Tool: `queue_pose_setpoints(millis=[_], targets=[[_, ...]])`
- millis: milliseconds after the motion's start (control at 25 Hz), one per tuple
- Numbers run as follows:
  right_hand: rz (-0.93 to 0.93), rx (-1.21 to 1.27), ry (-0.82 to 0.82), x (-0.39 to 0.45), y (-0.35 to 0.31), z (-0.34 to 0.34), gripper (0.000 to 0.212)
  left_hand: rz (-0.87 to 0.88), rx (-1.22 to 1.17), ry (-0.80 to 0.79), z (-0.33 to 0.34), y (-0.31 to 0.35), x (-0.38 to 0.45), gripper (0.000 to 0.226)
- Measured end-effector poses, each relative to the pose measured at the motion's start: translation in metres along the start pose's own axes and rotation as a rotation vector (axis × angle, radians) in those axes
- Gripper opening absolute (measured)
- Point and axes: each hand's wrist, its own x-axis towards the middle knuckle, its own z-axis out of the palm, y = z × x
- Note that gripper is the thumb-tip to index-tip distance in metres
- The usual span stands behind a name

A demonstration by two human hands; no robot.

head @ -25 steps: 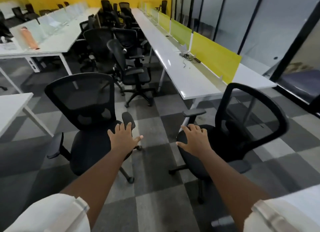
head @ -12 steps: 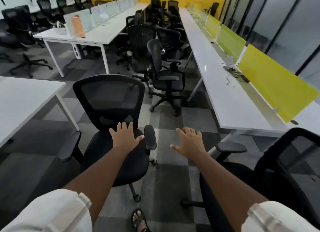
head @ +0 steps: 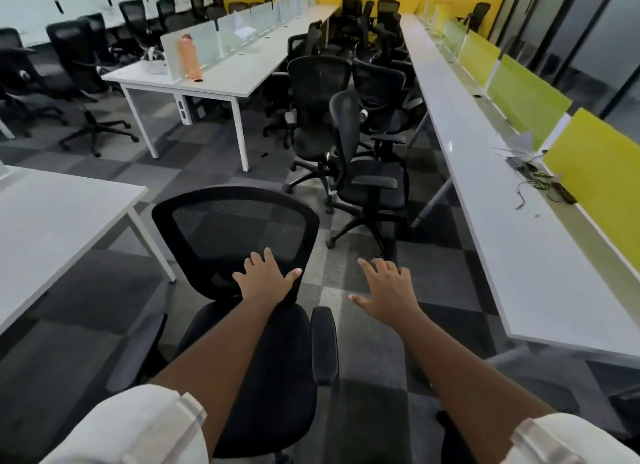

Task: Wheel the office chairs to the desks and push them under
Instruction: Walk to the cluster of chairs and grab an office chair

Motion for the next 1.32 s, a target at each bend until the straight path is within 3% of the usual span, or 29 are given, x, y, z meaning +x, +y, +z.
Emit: queue_pose_setpoints(millis=[240,440,560,680,920,1080,1320], targets=[[-0.129,-0.019,-0.026,0.128,0.035,0.016,0.087,-0.25,-0.373,-0.051,0.007,0.055,0.103,0.117],[-0.233,-0.085,-0.035,0.237,0.083,0.011,0.065,-0.467,-0.666,-0.068,0.016,0.118,0.189,0.13],[-0.287,-0.085,-0.026,0.295,0.117,0.02,0.06,-0.581,-0.672,-0.05,0.026,0.157,0.238,0.133],[-0.348,-0.071,-0.003,0.336,0.139,0.038,0.054,-0.631,-0.561,0.08,0.044,0.177,0.258,0.117],[-0.475,-0.062,-0.032,0.353,0.115,0.056,0.056,-0.54,-0.511,0.162,0.062,0.169,0.222,0.112],[-0.608,-0.076,-0.001,0.35,0.077,0.046,0.065,-0.431,-0.496,0.086,0.071,0.171,0.184,0.112],[-0.769,-0.064,0.02,0.291,0.036,0.042,0.095,-0.191,-0.486,-0.027,0.095,0.173,0.082,0.111]])
